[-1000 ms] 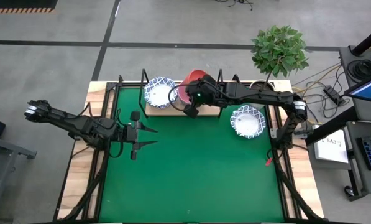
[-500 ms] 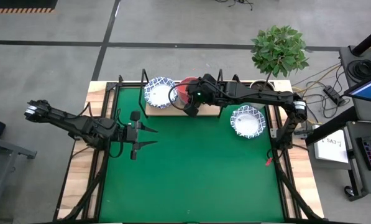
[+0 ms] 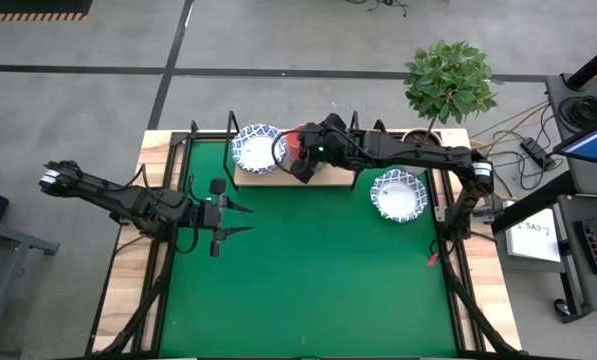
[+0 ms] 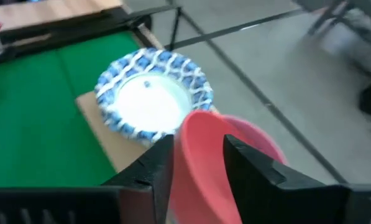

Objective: Place and stack bowls onto a shelf
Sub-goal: Stack the orange bowl on top of the the pink bowl on the shelf

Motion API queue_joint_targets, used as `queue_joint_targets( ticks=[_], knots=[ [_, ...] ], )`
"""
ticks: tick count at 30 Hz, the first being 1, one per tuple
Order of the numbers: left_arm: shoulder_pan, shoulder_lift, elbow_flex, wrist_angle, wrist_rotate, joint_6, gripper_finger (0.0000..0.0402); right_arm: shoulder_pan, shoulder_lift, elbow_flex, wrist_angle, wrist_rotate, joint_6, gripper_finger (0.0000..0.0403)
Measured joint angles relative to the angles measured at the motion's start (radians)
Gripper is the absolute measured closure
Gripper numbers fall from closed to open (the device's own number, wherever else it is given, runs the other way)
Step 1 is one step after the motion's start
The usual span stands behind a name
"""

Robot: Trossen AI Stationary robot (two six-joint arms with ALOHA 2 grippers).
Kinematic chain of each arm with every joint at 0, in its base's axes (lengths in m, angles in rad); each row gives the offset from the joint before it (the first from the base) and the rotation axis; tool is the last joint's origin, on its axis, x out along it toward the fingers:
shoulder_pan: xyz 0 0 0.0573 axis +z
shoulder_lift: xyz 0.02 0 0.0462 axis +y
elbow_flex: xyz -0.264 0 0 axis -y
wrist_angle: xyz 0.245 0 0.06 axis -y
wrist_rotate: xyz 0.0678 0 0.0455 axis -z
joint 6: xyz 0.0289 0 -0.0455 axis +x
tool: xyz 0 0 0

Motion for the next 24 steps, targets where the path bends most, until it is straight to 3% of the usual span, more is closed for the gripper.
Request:
queue_joint_targets(
  ticks=[12, 24],
  knots=[
    [0.0, 0.0, 0.0, 0.004, 0.0, 0.0, 0.0245, -0.014, 0.112, -0.073, 0.145, 0.09, 0.011, 0.0389],
    [0.0, 0.0, 0.0, 0.003, 0.0, 0.0, 0.0245, 0.003, 0.129, -0.076, 0.143, 0.07, 0.103, 0.0394]
  ],
)
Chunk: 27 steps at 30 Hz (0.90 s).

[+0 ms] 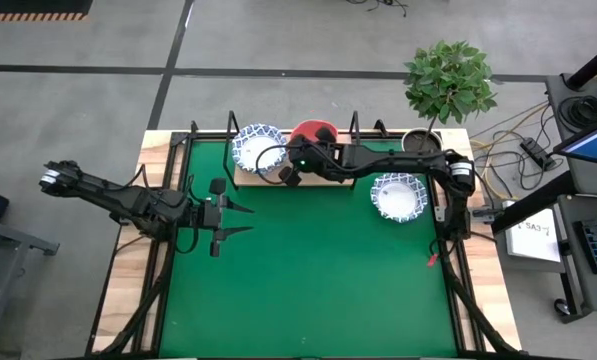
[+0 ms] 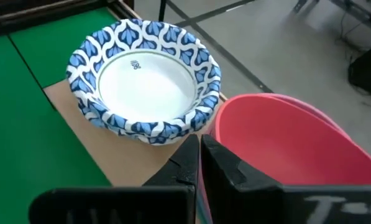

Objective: Place and stack bowls onto a shelf
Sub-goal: Stack the orange bowl on top of the the pink bowl on the shelf

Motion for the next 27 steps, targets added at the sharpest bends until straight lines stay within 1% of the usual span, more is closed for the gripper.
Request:
queue_joint_targets(
  ticks=[6, 8, 15, 19, 23, 27],
  knots=[
    [0.0, 0.0, 0.0, -0.001, 0.0, 0.0, 0.0245, 0.01, -0.001, -0.041, 0.005, 0.001, 0.108, 0.0394],
    [0.0, 0.0, 0.0, -0.004, 0.0, 0.0, 0.0245, 0.012, -0.001, -0.064, 0.038, 0.001, 0.122, 0.0394],
    [0.0, 0.0, 0.0, -0.005, 0.0, 0.0, 0.0245, 0.03, -0.007, -0.079, 0.149, 0.001, 0.079, 0.0394],
    [0.0, 0.0, 0.0, -0.013, 0.0, 0.0, 0.0245, 0.041, -0.042, -0.076, 0.154, 0.003, 0.047, 0.0394],
    [0.0, 0.0, 0.0, -0.013, 0.0, 0.0, 0.0245, 0.039, -0.086, -0.09, 0.128, 0.062, 0.032, 0.0394],
    [0.0, 0.0, 0.0, -0.012, 0.0, 0.0, 0.0245, 0.029, -0.115, -0.135, 0.133, 0.082, 0.029, 0.0394]
  ],
)
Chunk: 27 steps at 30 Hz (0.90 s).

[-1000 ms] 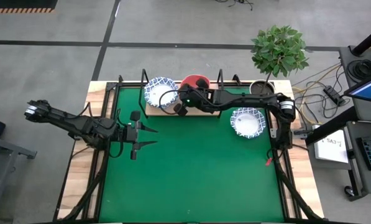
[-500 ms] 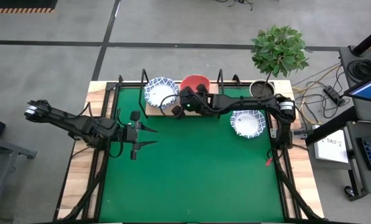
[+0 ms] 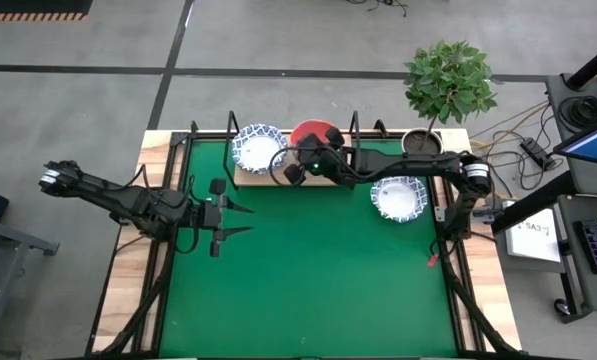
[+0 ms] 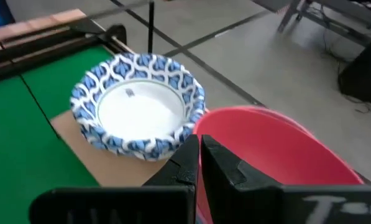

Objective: Place and stack bowls onto a shelf
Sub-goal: Stack the orange bowl on top of the the pink bowl on the shelf

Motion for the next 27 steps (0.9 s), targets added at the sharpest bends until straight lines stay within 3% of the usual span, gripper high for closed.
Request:
queue_joint_targets(
  ticks=[10, 16, 22, 27],
  knots=[
    [0.0, 0.0, 0.0, 0.0, 0.0, 0.0, 0.0245, -0.022, -0.003, -0.181, 0.149, -0.009, 0.088, 0.0394],
    [0.0, 0.0, 0.0, 0.001, 0.0, 0.0, 0.0245, -0.012, -0.034, -0.182, 0.15, -0.013, 0.077, 0.0394],
    [0.0, 0.0, 0.0, 0.032, 0.0, -0.001, 0.0245, 0.052, -0.169, -0.203, 0.156, -0.003, -0.044, 0.0394],
    [0.0, 0.006, 0.0, 0.078, 0.0, -0.053, 0.0245, 0.149, -0.328, -0.317, 0.129, -0.089, -0.116, 0.0394]
  ],
)
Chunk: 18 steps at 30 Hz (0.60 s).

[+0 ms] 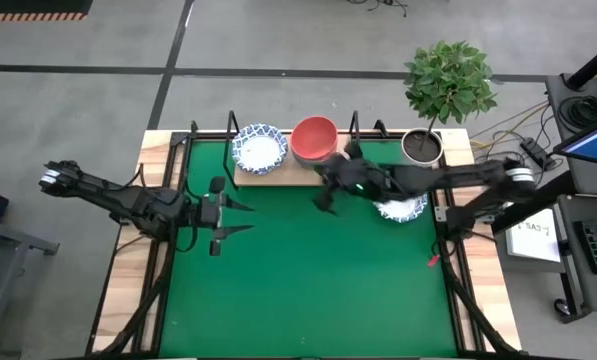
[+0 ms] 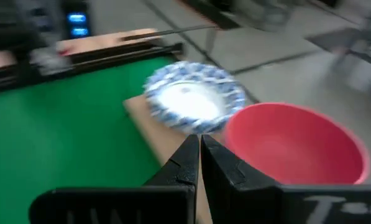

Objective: Place and stack bowls onto a shelf
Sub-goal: Stack the orange bowl on top of the the pink bowl on the shelf

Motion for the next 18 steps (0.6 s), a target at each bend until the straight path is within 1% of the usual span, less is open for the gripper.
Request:
queue_joint_targets(
  ticks=[3, 4, 6, 8, 9, 11, 13, 14, 18],
  knots=[
    [0.001, 0.032, 0.0, 0.024, 0.0, -0.054, 0.0245, 0.089, -0.113, -0.118, 0.0, -0.027, -0.024, 0.0394],
    [0.0, 0.051, 0.0, 0.056, 0.0, -0.064, 0.0245, 0.118, -0.15, -0.161, 0.002, -0.029, -0.026, 0.0394],
    [0.001, 0.105, 0.0, 0.141, 0.0, -0.071, 0.0245, 0.168, -0.228, -0.252, -0.001, -0.033, -0.027, 0.0394],
    [0.001, 0.177, 0.0, 0.268, 0.0, -0.054, 0.0245, 0.206, -0.306, -0.338, 0.018, -0.042, -0.022, 0.0394],
    [0.004, 0.216, 0.0, 0.338, 0.0, -0.031, 0.0245, 0.218, -0.342, -0.382, 0.041, -0.067, -0.019, 0.0394],
    [0.014, 0.293, 0.0, 0.469, 0.001, 0.03, 0.0245, 0.229, -0.41, -0.463, 0.11, -0.155, -0.021, 0.0394],
    [0.034, 0.362, 0.007, 0.554, 0.002, 0.084, 0.0245, 0.229, -0.47, -0.528, 0.175, -0.235, -0.036, 0.0394],
    [0.048, 0.392, 0.019, 0.57, 0.003, 0.1, 0.0245, 0.228, -0.497, -0.553, 0.195, -0.251, -0.05, 0.0394],
    [0.131, 0.5, 0.088, 0.578, 0.004, 0.112, 0.0247, 0.228, -0.588, -0.608, 0.205, -0.254, -0.106, 0.0394]
  ],
)
